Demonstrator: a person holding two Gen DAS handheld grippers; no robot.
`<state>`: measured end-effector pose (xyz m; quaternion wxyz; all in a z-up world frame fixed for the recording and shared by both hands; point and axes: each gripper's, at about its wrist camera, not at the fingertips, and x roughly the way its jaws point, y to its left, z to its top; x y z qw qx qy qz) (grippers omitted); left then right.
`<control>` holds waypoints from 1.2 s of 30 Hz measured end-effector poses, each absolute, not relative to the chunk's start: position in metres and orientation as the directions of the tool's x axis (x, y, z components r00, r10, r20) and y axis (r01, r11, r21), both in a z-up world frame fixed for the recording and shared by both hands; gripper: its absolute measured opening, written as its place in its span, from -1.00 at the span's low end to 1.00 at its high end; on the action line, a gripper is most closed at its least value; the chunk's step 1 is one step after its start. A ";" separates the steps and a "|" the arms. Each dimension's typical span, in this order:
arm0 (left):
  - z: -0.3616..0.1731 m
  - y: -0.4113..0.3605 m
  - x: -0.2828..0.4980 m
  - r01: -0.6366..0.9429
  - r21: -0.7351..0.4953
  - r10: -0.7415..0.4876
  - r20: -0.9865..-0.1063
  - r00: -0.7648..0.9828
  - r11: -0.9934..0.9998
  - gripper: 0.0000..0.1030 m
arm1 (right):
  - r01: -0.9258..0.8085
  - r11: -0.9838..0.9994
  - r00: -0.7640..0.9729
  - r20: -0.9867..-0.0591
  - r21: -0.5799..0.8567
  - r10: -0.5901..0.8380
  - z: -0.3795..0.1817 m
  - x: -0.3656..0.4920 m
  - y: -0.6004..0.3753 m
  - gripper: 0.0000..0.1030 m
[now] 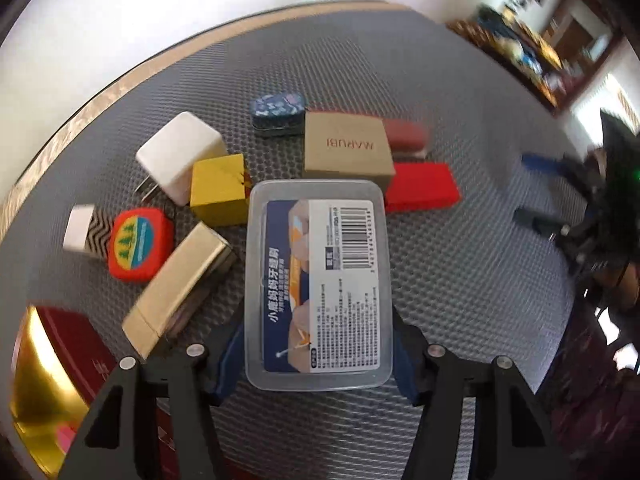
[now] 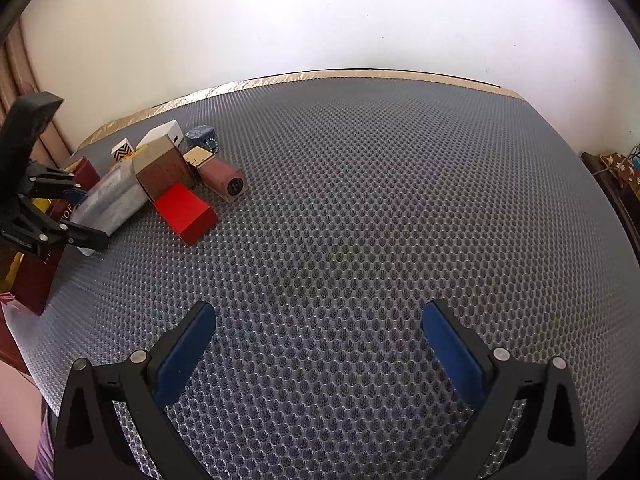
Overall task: Organize rigid objects
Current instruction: 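Carry the large clear box toward the tin while the right gripper grasps the red block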
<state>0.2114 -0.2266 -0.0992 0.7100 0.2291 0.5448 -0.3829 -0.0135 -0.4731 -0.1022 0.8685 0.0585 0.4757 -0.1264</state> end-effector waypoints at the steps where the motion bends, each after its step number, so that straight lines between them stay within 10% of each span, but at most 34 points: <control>1: -0.097 -0.225 0.205 0.779 -0.094 -0.304 -0.944 0.128 0.620 0.20 | 0.274 0.961 0.512 -0.842 -0.025 -0.168 -0.103 -0.013 -0.472 1.00; 10: -0.075 -0.215 0.121 0.648 -0.118 -0.376 -0.884 0.276 0.753 0.20 | 0.238 0.970 0.553 -0.827 0.043 -0.099 -0.098 -0.018 -0.475 0.99; 17: -0.053 -0.192 0.086 0.594 -0.164 -0.419 -0.850 0.320 0.787 0.20 | -0.039 0.996 0.565 -0.821 0.081 0.089 -0.081 0.006 -0.441 0.39; 36: -0.009 -0.124 0.069 0.494 -0.133 -0.368 -0.831 0.417 0.859 0.21 | -0.334 0.942 0.379 -0.909 0.038 0.171 -0.100 0.095 -0.407 0.02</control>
